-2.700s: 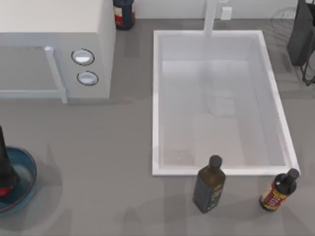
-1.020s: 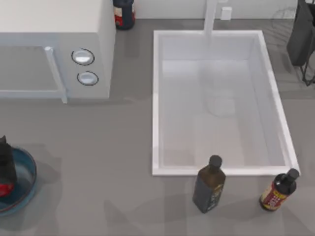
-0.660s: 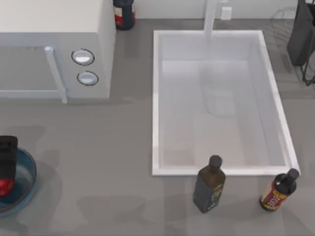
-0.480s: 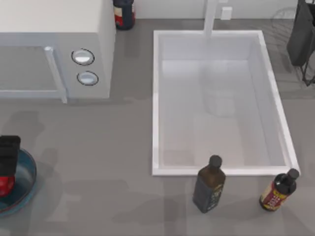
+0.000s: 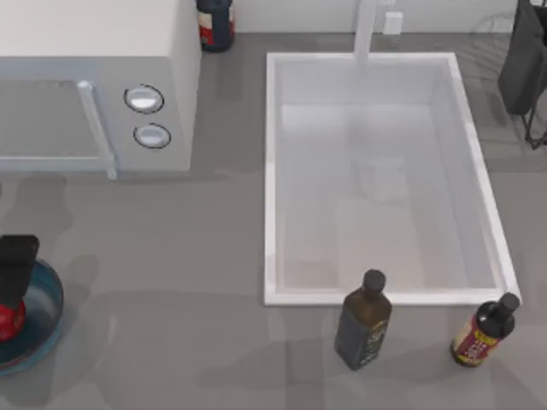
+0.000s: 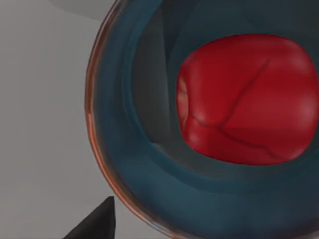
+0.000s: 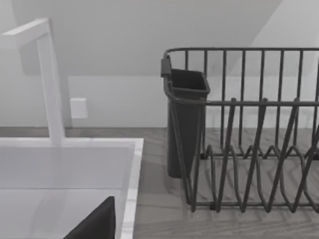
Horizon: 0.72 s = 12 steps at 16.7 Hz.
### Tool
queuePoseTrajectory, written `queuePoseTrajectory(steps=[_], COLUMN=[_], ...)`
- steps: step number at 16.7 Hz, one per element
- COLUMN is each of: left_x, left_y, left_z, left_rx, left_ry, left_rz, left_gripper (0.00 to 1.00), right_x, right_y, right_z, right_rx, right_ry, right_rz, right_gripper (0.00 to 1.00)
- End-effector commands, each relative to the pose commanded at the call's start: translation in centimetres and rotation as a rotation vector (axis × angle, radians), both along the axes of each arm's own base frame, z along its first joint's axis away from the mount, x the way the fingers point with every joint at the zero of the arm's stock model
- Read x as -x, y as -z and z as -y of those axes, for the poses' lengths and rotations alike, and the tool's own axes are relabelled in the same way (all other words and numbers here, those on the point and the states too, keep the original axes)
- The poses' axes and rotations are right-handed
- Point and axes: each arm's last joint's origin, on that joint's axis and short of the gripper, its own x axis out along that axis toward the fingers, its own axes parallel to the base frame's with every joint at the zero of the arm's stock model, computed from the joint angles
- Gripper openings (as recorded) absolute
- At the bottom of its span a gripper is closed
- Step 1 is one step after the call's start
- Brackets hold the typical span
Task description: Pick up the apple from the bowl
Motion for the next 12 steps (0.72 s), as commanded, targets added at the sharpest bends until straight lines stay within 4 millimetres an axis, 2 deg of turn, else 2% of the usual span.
queuePoseTrajectory(steps=[3,5,12], left_x=[0.0,-0.1,-0.5], left_y=[0.1,1.1,8.3], left_z=[0.1,0.1,0.0], left_rx=[0.000,0.000,-0.001], left_ry=[0.004,0.004,0.001], left_rz=[0.002,-0.004,0.019], left_gripper=[1.00,1.00,1.00], right_x=[0.0,0.0,0.0], right_y=[0.0,0.0,0.0], right_z=[0.0,0.0,0.0], right_rx=[0.000,0.000,0.000], right_ry=[0.000,0.000,0.000], right_rz=[0.000,0.000,0.000], right_gripper=[1.00,1.00,1.00])
